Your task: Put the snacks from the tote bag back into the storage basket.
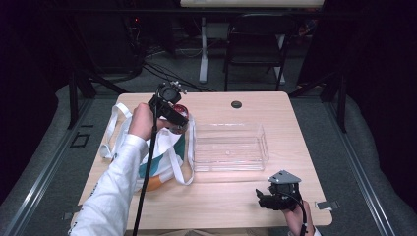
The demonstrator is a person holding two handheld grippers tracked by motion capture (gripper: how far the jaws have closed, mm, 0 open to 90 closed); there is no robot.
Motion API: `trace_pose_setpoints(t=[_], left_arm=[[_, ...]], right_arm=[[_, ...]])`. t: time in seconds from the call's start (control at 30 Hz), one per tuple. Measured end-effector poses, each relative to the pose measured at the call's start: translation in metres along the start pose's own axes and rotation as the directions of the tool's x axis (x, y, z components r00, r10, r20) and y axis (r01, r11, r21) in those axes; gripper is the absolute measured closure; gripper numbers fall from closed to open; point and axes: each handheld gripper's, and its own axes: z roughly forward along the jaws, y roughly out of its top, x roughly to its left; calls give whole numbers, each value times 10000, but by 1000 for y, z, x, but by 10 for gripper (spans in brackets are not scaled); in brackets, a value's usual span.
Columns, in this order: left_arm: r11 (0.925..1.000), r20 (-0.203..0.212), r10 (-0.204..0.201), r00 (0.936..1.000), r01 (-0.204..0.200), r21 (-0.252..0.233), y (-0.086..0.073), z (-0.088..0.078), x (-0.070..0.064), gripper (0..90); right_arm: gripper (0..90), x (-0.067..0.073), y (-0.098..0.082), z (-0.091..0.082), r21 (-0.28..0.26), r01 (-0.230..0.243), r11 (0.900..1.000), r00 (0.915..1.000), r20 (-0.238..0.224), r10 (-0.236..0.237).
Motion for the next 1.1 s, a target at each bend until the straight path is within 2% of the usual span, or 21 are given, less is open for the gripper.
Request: trace_pose_setpoints(t=[0.57,1.1], left_arm=[[9997,259,221,9994,-219,-68,9,8,-12,265],[9989,580,448,9973,-441,-132,17,19,-28,265]], right_arm=[[139,0,0,0,-20,-3,10000,10000,-2,3],[139,0,0,0,-62,-37,10000,10000,-7,37]])
